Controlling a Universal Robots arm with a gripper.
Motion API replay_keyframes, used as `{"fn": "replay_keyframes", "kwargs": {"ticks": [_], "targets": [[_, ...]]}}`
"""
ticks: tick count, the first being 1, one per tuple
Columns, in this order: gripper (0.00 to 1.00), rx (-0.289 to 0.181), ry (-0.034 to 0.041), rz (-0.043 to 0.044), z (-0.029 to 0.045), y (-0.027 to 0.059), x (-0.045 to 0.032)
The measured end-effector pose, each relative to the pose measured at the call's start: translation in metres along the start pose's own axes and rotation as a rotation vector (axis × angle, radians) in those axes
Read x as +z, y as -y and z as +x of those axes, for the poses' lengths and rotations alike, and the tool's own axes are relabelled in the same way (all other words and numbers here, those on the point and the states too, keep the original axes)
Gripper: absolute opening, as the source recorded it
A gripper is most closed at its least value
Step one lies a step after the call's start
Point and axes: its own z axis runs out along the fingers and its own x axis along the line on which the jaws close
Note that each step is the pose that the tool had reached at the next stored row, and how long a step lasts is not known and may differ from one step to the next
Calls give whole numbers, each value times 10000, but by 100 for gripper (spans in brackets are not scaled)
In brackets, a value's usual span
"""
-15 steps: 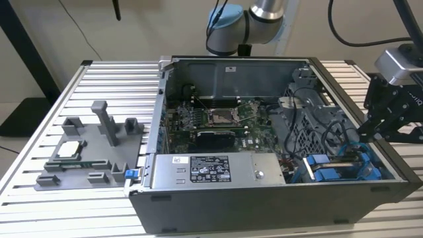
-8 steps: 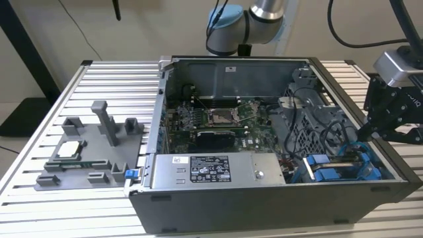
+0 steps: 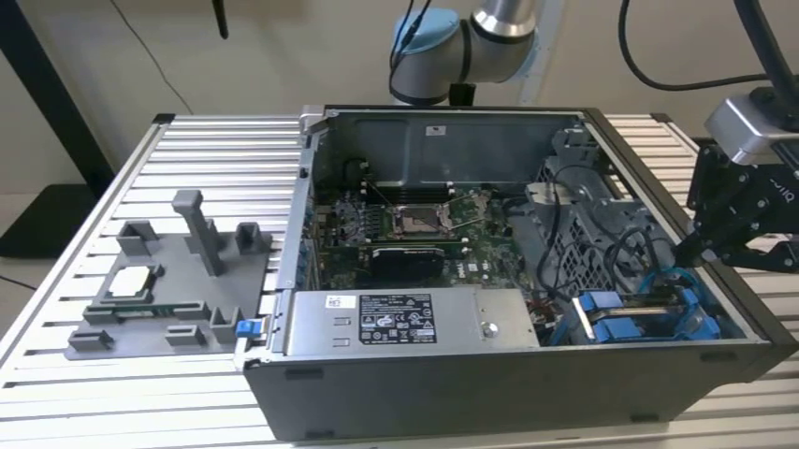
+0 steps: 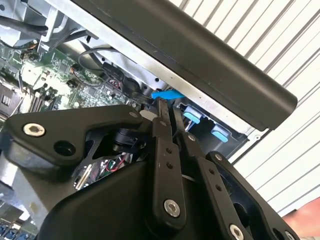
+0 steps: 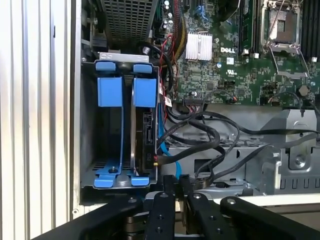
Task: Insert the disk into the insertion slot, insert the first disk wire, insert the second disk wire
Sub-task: 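Insert the second disk wire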
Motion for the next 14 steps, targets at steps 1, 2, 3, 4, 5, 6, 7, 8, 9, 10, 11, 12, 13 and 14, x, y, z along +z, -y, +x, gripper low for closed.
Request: {"fn": "replay_keyframes", "kwargs": {"ticks": [1,2,3,4,5,6,7,8,9,10,11,12,13,14], "targets": [[0,0,0,0,-1,0,-5],[0,0,0,0,-3,-1,-18],[0,-1,-1,0,-7,-4,-36],[0,0,-2,0,-13,-10,-56],[0,0,-3,0,-19,-15,-77],[0,0,-5,0,-27,-23,-98],[0,0,-8,0,-36,-33,-118],[0,0,-11,0,-46,-45,-139],[0,1,-13,1,-55,-58,-157],[0,0,-16,2,-63,-72,-175],[0,0,-21,4,-70,-88,-192],[0,0,-24,7,-75,-105,-208],[0,-1,-29,10,-79,-124,-221],[0,-1,-33,14,-81,-144,-232]]}}
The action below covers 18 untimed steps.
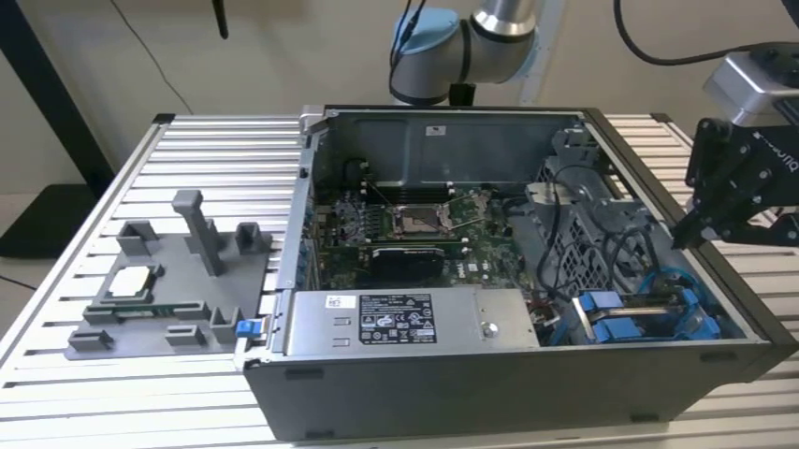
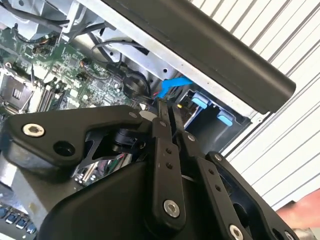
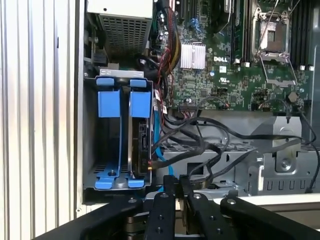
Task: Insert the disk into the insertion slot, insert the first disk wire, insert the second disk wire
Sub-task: 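Insert the second disk wire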
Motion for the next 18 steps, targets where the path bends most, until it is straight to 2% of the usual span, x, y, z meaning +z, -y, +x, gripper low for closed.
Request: {"fn": "replay_keyframes", "kwargs": {"ticks": [9,14,18], "targets": [[0,-7,-55,52,-4,-265,-27],[0,-30,-55,144,-1,-456,-11],[0,-106,-57,215,35,-501,31]]}}
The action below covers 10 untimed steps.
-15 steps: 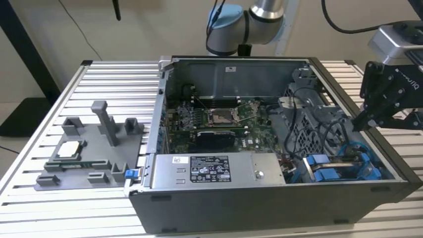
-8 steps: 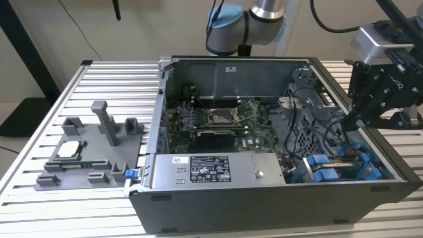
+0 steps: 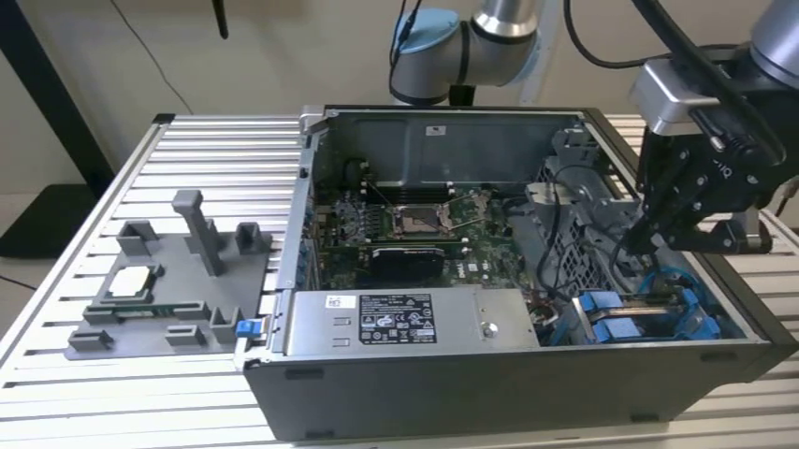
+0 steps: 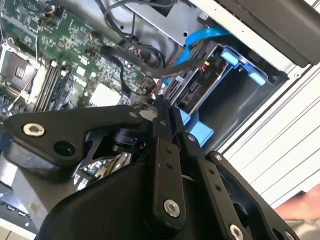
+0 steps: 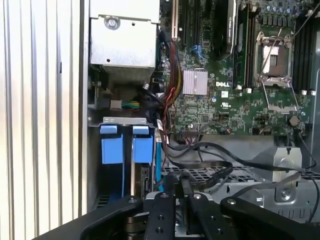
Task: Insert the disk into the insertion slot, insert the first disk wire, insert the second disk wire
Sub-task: 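Insert the second disk wire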
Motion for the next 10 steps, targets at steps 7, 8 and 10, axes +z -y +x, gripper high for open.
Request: {"fn": "replay_keyframes", "kwargs": {"ticks": [7,8,10], "targets": [[0,-139,16,107,111,-23,67],[0,-157,22,133,126,-23,75],[0,-195,29,187,153,-23,87]]}}
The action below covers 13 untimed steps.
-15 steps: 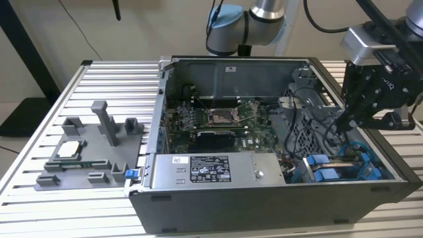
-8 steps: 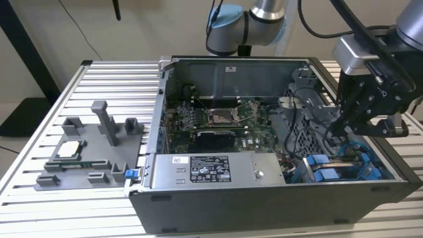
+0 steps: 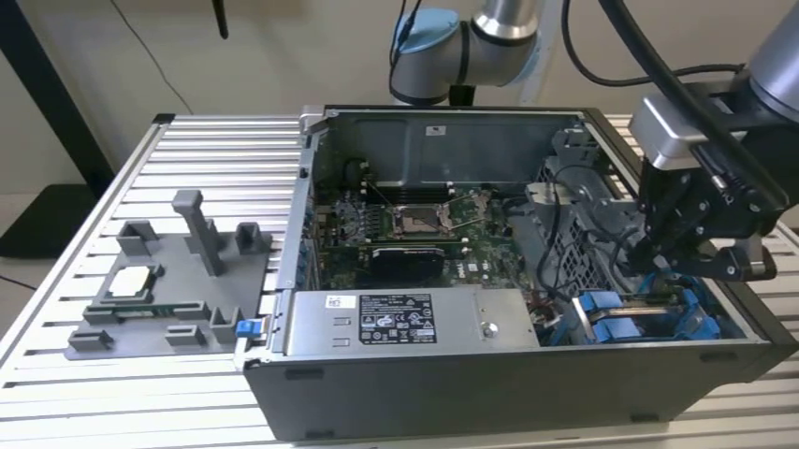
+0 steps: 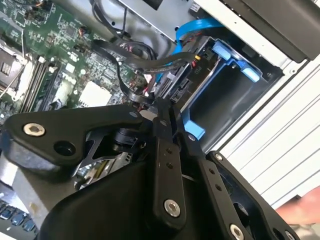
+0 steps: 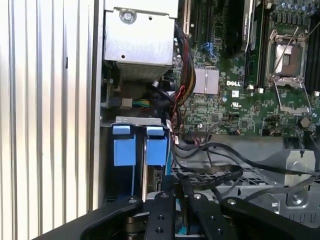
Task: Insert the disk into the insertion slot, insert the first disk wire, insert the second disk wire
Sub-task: 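Insert the second disk wire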
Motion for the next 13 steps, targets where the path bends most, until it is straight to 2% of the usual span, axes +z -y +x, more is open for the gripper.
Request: {"fn": "replay_keyframes", "kwargs": {"ticks": [6,13], "targets": [[0,-92,24,118,92,-3,55],[0,-160,35,388,120,-4,130]]}}
